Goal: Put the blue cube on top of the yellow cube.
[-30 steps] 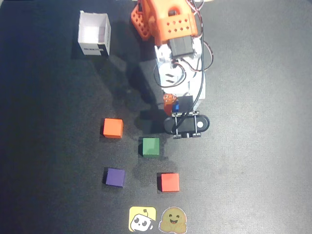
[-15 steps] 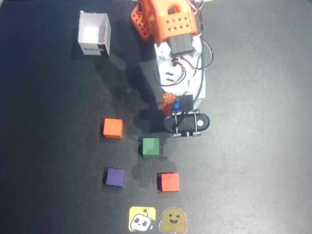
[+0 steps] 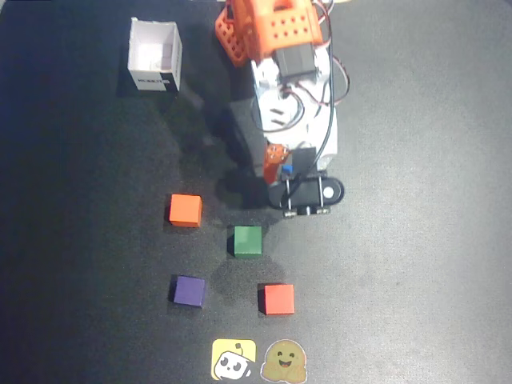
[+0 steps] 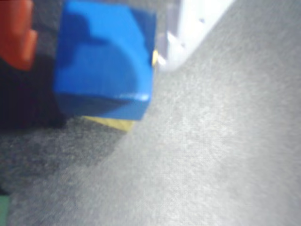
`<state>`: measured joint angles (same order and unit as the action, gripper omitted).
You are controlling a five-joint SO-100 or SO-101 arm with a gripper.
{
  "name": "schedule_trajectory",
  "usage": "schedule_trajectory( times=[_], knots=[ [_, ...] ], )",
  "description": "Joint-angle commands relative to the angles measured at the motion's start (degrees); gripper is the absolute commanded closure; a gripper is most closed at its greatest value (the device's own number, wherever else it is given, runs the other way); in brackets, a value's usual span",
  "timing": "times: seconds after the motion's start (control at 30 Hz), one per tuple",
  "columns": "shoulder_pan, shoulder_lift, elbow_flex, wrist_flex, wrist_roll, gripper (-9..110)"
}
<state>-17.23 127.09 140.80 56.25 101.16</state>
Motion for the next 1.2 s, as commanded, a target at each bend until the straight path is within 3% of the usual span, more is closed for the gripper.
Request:
schedule_trajectory(
  times=[0.0, 0.2, 0.33, 0.53, 0.73, 0.8, 1.17],
  knots=[
    [-0.4, 5.1, -1.5, 1.8, -0.6, 82],
    [0.0, 13.6, -0.8, 7.6, -1.6, 85],
    [1.3, 18.4, -0.7, 12.1, -3.2, 95],
    [4.8, 26.7, 0.7, 18.7, -5.4, 96],
    [8.7, 47.4, 7.9, 27.8, -7.0, 97],
    [9.6, 49.3, 8.7, 27.7, -9.2, 101],
    [12.9, 50.1, 13.7, 22.1, -11.6, 101]
  ],
)
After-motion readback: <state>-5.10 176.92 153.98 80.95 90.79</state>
